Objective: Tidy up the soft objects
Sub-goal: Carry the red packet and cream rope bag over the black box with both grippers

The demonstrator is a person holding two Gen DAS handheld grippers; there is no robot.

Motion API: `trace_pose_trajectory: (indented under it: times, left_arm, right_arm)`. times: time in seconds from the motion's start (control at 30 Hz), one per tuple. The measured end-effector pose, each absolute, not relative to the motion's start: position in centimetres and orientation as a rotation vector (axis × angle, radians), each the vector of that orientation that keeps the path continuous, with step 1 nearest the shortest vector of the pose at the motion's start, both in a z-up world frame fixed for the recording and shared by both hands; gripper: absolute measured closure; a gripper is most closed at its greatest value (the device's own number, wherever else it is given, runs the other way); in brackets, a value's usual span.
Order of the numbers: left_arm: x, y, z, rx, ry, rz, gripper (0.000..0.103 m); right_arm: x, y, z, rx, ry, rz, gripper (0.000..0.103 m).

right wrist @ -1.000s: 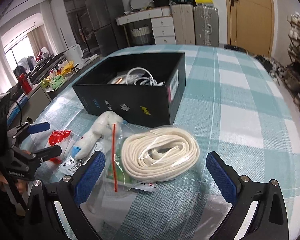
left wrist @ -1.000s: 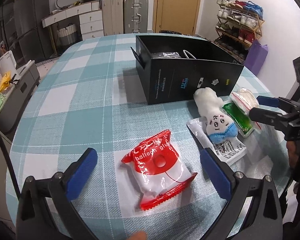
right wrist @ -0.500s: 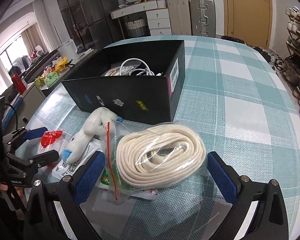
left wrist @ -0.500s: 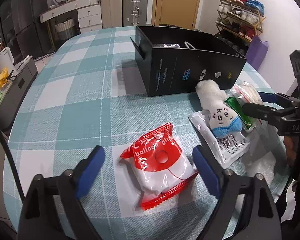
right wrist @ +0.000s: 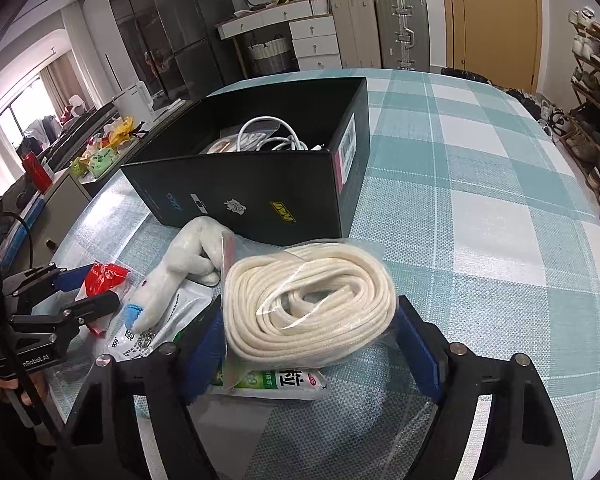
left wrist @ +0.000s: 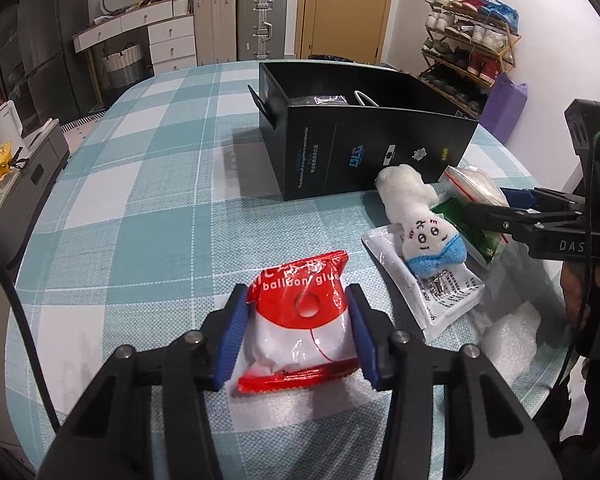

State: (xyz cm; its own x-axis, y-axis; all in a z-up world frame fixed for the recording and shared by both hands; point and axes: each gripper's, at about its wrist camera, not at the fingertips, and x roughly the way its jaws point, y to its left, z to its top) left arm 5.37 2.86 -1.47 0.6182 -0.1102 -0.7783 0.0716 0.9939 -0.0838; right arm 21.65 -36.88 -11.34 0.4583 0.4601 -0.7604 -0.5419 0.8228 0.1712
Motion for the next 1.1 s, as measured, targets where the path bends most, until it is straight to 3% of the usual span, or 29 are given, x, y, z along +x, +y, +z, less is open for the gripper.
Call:
trace_pose_trajectory:
  times: [0.6,1.1]
  left_arm:
    - [5.2,3.2,0.1,-0.08,0.832,-0.108,0.056]
    - [5.7,3.2,2.3,-0.089,0.763,-0.114,0.056]
  right_arm:
    - [20.3,-37.7,-10.0,-0.127,0.845,0.632,0.039]
    - [18.3,-38.7,-5.9,-0.117,0.718,0.658,0.039]
